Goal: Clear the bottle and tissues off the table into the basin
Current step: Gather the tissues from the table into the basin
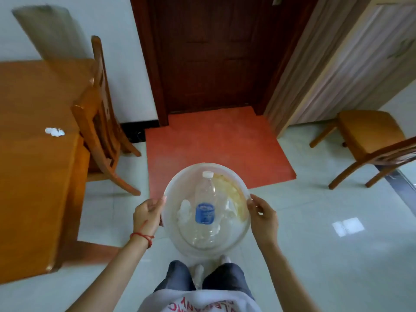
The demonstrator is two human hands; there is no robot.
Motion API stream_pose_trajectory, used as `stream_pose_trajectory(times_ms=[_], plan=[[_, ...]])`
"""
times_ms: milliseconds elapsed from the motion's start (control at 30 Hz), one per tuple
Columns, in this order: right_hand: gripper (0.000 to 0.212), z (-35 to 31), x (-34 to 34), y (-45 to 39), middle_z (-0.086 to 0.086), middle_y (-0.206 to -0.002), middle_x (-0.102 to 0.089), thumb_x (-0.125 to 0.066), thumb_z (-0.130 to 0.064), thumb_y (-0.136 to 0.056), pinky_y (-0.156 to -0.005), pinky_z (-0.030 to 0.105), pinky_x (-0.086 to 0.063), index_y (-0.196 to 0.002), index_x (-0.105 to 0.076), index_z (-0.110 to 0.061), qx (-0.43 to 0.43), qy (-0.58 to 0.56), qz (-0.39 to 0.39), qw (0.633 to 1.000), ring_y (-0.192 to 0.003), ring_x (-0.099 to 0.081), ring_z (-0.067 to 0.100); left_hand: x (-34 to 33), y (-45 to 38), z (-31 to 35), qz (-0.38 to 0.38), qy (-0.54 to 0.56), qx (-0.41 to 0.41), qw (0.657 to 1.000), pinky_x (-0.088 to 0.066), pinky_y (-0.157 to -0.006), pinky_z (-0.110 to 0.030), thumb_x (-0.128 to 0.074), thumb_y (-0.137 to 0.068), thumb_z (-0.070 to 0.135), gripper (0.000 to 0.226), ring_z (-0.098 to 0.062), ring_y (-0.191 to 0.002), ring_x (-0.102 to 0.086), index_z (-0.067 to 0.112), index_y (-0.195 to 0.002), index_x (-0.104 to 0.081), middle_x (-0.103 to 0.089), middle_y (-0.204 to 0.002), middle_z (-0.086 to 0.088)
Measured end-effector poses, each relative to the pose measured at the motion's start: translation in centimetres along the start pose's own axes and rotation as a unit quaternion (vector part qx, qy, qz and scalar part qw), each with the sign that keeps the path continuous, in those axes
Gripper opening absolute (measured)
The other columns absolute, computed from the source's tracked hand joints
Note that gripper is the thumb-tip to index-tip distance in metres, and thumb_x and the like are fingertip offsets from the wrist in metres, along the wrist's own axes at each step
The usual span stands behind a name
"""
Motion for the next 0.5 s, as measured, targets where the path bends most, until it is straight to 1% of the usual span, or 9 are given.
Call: stream_pose_trajectory(times_ms=[67,133,200,267,333,400,433,467,500], plan=[[0.016,-1.0,-1.2,-2.0,0.002,-0.083,-0.064,-0.058,-0.015,-0.088,-0.058,0.0,-0.041,-0.1,-0.068,-0.014,0.012,0.007,-0.025,1.0,-0.066,-0.057,0.0,-0.2,-1.0,0.4,0.025,0.011,0.015,1.0,-0.055,-0.068,-0.042,-0.065,-0.075,0.041,0.047,-0.028,-0.058,-0.055,-0.005,-0.072,-0.058,-0.059,-0.062,-0.014],[0.011,-1.9,-2.5,-4.1,0.003,-0.082,-0.066,-0.058,-0.015,-0.088,-0.057,0.002,-0.041,-0.091,-0.067,-0.022,0.024,0.011,-0.053,0.998,-0.063,-0.057,-0.004,-0.5,-2.0,0.8,0.051,0.023,0.026,0.998,-0.053,-0.064,-0.036,-0.065,-0.082,0.032,0.034,-0.027,-0.057,-0.053,0.004,-0.064,-0.056,-0.057,-0.06,-0.011],[0.011,-2.5,-3.8,-6.5,0.006,-0.084,-0.068,-0.058,-0.016,-0.088,-0.056,0.004,-0.041,-0.087,-0.066,-0.023,0.035,0.022,-0.082,0.996,-0.061,-0.056,-0.008,-0.9,-3.2,1.2,0.078,0.038,0.036,0.996,-0.05,-0.06,-0.03,-0.064,-0.083,0.029,0.033,-0.026,-0.057,-0.052,0.007,-0.061,-0.054,-0.056,-0.06,-0.011],[0.012,-3.2,-5.0,-9.1,0.008,-0.088,-0.068,-0.058,-0.014,-0.087,-0.056,0.003,-0.04,-0.093,-0.069,-0.017,0.051,0.027,-0.111,0.992,-0.063,-0.056,-0.006,-1.4,-4.3,1.7,0.104,0.051,0.048,0.992,-0.052,-0.062,-0.033,-0.064,-0.082,0.031,0.033,-0.027,-0.059,-0.053,0.006,-0.063,-0.056,-0.058,-0.063,-0.013],[0.015,-4.4,-6.2,-11.8,0.007,-0.086,-0.068,-0.059,-0.011,-0.087,-0.057,0.003,-0.041,-0.098,-0.069,-0.013,0.069,0.031,-0.138,0.988,-0.063,-0.057,-0.002,-2.0,-5.4,2.3,0.13,0.064,0.062,0.988,-0.053,-0.067,-0.038,-0.065,-0.081,0.031,0.033,-0.028,-0.061,-0.054,0.002,-0.068,-0.06,-0.06,-0.068,-0.016],[0.016,-5.7,-7.4,-14.4,-0.001,-0.078,-0.066,-0.06,-0.009,-0.086,-0.055,0.004,-0.042,-0.097,-0.07,-0.013,0.085,0.042,-0.162,0.982,-0.063,-0.057,0.0,-2.7,-6.4,2.8,0.159,0.075,0.073,0.982,-0.054,-0.069,-0.04,-0.065,-0.081,0.03,0.033,-0.028,-0.061,-0.054,-0.002,-0.072,-0.061,-0.061,-0.069,-0.016],[0.015,-6.4,-8.0,-15.6,-0.005,-0.076,-0.065,-0.06,-0.01,-0.085,-0.055,0.007,-0.044,-0.096,-0.07,-0.015,0.089,0.045,-0.175,0.979,-0.064,-0.058,0.004,-3.1,-6.9,3.1,0.173,0.076,0.077,0.979,-0.054,-0.07,-0.041,-0.065,-0.082,0.029,0.033,-0.027,-0.061,-0.055,-0.002,-0.072,-0.062,-0.061,-0.069,-0.016],[0.015,-7.0,-8.6,-16.8,-0.006,-0.076,-0.065,-0.061,-0.012,-0.085,-0.055,0.01,-0.046,-0.096,-0.07,-0.016,0.096,0.052,-0.188,0.976,-0.066,-0.059,0.01,-3.5,-7.3,3.3,0.186,0.078,0.08,0.976,-0.055,-0.07,-0.041,-0.064,-0.082,0.029,0.031,-0.026,-0.061,-0.055,0.0,-0.07,-0.062,-0.062,-0.069,-0.015],[0.016,-7.6,-9.2,-17.9,-0.004,-0.079,-0.066,-0.061,-0.013,-0.085,-0.055,0.01,-0.046,-0.098,-0.07,-0.016,0.104,0.059,-0.202,0.972,-0.068,-0.06,0.011,-3.8,-7.7,3.5,0.197,0.083,0.083,0.973,-0.056,-0.07,-0.041,-0.063,-0.083,0.028,0.029,-0.025,-0.062,-0.056,0.004,-0.067,-0.062,-0.062,-0.068,-0.014]])
Point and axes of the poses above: each hand's wrist, its own y-axis away from the middle knuckle, its own x-axis out of the back of the hand, z = x × y, the point moved 3 cm from there along -y, towards the middle knuckle
